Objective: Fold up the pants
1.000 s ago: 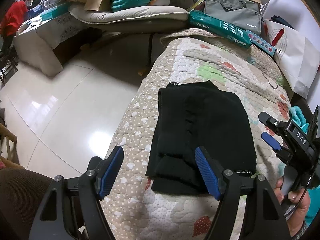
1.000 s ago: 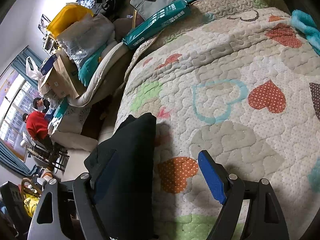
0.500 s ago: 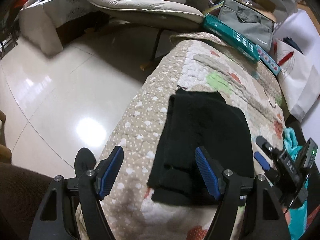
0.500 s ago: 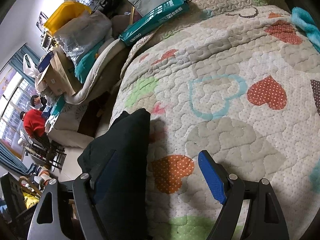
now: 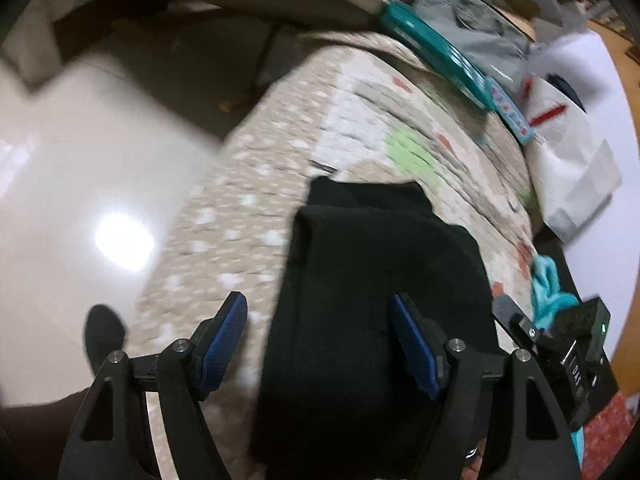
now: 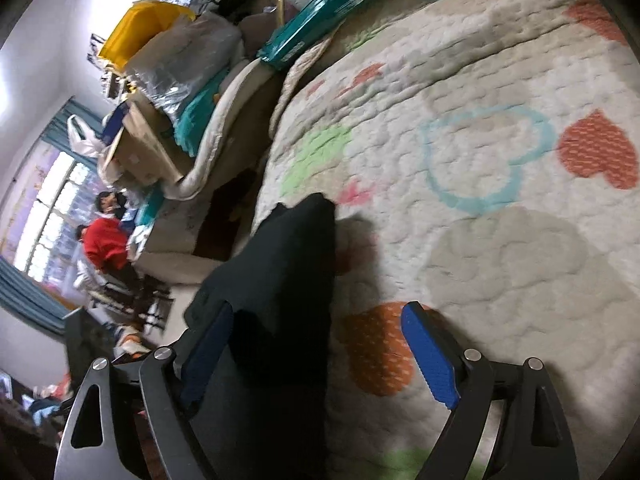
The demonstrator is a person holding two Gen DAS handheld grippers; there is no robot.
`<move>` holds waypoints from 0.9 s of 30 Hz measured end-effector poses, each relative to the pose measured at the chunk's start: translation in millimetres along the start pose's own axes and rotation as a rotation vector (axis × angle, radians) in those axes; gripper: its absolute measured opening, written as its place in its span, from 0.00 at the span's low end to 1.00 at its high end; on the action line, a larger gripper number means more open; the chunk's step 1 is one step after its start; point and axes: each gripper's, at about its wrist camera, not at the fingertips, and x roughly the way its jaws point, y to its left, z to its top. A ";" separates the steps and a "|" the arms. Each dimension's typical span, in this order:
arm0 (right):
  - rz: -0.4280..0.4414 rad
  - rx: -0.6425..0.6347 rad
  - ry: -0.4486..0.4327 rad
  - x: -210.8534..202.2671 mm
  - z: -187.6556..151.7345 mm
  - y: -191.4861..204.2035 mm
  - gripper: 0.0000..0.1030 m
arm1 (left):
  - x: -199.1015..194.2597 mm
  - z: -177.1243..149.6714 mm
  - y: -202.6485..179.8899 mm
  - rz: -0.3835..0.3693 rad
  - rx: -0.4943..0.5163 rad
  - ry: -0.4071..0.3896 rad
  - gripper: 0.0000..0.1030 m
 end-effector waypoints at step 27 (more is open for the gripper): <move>-0.177 -0.213 0.000 -8.1 83.9 29.5 0.50 | 66.1 52.1 -119.9 0.063 0.193 0.031 0.47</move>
